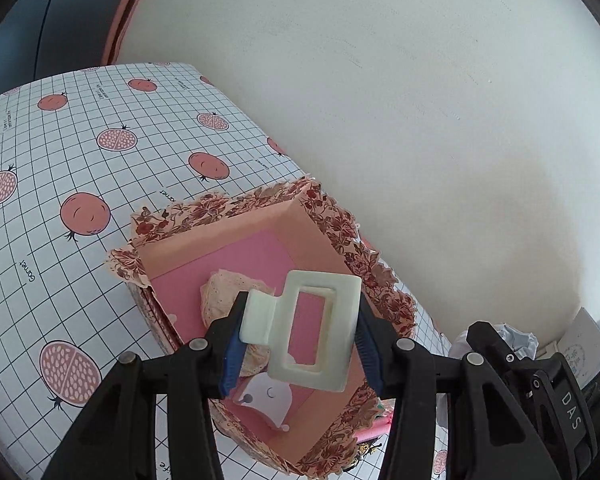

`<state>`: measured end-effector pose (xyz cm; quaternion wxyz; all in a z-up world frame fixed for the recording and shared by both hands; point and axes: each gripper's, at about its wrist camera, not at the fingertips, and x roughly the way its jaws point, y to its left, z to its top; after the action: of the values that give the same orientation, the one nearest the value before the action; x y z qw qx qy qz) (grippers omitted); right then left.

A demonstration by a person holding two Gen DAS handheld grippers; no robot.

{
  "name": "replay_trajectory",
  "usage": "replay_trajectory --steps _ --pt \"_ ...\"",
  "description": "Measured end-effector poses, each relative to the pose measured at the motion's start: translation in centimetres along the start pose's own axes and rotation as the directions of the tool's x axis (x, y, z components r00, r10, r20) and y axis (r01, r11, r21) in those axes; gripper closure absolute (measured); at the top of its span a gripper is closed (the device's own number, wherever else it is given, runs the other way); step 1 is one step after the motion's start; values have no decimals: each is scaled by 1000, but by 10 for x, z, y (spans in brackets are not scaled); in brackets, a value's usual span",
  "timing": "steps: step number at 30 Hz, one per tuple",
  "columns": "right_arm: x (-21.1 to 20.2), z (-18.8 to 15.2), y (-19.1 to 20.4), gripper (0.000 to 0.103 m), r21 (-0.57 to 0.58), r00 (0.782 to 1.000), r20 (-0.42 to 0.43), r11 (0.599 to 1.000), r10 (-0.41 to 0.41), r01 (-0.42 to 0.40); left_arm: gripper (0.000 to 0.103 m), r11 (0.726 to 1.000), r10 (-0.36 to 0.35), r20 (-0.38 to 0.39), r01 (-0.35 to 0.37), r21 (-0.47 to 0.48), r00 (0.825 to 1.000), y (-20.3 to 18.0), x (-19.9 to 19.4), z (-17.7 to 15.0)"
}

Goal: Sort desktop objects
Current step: 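Lift the crumpled paper and hair clip and carry both over the pink box, then open the left tool releasing the hair clip into the box while the right tool holds the paper above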

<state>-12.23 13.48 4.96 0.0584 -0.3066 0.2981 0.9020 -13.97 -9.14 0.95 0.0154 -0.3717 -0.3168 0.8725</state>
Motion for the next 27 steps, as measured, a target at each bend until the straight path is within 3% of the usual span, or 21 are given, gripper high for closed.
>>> replay_trajectory --steps 15,27 --pt "25 -17 18 26 -56 997 -82 998 9 -14 52 997 28 -26 -30 -74 999 26 10 4" --pt "36 -24 20 26 -92 991 -134 996 -21 9 52 997 33 -50 -36 -66 998 26 19 1"
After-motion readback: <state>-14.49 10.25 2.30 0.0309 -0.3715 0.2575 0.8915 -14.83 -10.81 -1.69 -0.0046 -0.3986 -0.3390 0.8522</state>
